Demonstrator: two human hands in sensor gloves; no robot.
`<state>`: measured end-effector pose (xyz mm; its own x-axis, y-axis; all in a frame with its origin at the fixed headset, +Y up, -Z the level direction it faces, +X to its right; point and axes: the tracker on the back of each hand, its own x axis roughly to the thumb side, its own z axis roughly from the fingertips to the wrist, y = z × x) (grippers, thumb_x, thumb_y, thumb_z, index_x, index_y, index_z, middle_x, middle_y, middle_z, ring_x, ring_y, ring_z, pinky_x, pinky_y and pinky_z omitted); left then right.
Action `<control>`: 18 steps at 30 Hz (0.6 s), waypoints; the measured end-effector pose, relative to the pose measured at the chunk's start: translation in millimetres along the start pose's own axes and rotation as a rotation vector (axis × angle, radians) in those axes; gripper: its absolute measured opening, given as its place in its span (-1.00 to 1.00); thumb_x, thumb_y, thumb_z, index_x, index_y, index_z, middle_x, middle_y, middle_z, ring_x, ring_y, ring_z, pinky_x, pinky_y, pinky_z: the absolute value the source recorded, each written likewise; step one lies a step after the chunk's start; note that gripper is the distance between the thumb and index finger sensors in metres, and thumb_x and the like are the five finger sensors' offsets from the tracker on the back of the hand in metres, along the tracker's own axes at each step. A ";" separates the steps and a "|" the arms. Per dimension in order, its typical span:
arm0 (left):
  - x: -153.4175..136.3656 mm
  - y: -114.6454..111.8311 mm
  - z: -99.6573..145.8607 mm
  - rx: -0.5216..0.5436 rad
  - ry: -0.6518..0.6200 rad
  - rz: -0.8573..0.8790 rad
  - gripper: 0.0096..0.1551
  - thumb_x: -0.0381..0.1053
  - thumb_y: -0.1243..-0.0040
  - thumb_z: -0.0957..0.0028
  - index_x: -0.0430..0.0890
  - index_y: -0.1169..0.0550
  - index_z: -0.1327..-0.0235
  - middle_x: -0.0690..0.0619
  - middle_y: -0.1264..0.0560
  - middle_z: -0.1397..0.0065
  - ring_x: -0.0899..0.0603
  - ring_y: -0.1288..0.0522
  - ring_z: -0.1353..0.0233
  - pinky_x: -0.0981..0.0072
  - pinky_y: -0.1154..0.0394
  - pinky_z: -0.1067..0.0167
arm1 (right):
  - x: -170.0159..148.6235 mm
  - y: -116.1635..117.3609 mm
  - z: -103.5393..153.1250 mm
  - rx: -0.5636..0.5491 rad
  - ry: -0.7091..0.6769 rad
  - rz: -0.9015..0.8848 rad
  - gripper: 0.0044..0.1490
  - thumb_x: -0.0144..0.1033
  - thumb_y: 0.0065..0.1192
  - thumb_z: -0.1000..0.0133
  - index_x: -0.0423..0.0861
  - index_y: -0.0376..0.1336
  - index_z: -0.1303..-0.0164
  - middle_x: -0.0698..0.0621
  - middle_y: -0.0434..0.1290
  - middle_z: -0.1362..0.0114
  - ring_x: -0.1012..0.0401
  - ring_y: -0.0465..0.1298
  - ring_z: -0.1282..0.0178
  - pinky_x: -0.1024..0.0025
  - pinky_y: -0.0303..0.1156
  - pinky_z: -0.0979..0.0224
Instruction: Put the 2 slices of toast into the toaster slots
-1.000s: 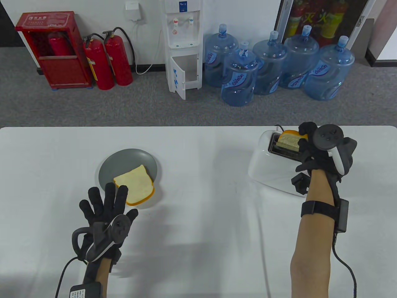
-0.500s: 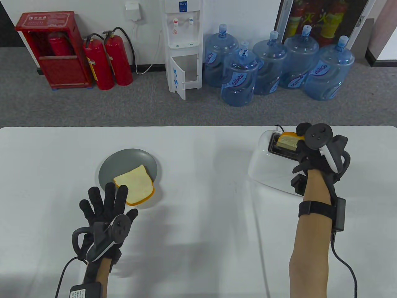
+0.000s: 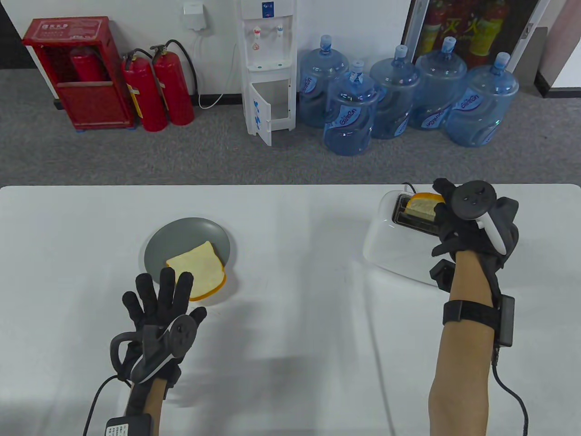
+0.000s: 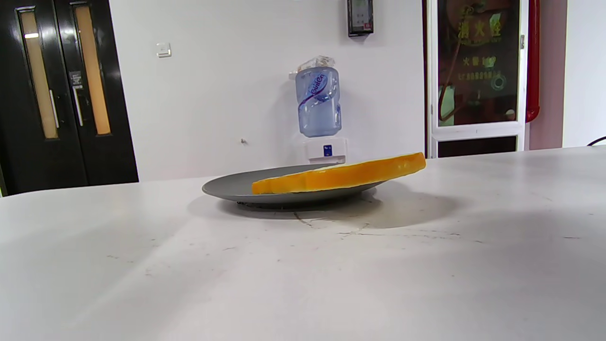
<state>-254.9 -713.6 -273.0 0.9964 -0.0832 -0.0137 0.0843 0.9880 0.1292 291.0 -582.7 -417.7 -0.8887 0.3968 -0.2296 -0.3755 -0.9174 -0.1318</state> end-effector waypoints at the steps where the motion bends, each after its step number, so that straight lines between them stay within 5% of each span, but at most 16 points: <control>1: 0.1 0.2 0.1 0.001 -0.002 0.003 -0.12 0.43 0.31 -0.17 0.22 0.09 -0.76 0.00 0.18 -0.84 -0.45 0.30 -0.71 -0.37 0.26 -0.51 | 0.9 -4.8 3.5 -0.020 -0.005 0.007 -0.29 -0.28 0.00 -0.49 0.22 -0.05 -0.87 -0.22 -0.01 -0.92 -0.23 0.09 -0.85 -0.34 0.06 -0.74; 11: 5.5 1.4 1.6 0.008 -0.030 0.015 -0.13 0.42 0.31 -0.18 0.22 0.09 -0.76 0.00 0.18 -0.84 -0.45 0.29 -0.71 -0.37 0.26 -0.51 | 5.3 -53.8 40.7 -0.146 -0.035 -0.017 -0.29 -0.24 -0.02 -0.49 0.22 -0.05 -0.88 -0.17 -0.01 -0.94 -0.16 0.07 -0.88 -0.33 0.05 -0.75; 18: 15.4 6.8 6.9 0.028 -0.073 0.029 -0.12 0.42 0.31 -0.18 0.22 0.09 -0.76 0.00 0.18 -0.84 -0.45 0.29 -0.71 -0.37 0.25 -0.51 | 13.7 -84.6 76.8 -0.235 -0.107 -0.030 -0.21 0.16 -0.06 -0.48 0.24 -0.11 -0.92 -0.14 -0.01 -0.95 -0.16 0.07 -0.90 -0.37 0.11 -0.73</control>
<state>-238.9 -709.1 -265.5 0.9959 -0.0654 0.0624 0.0549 0.9861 0.1567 290.5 -502.1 -335.7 -0.9057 0.4065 -0.1202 -0.3417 -0.8680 -0.3603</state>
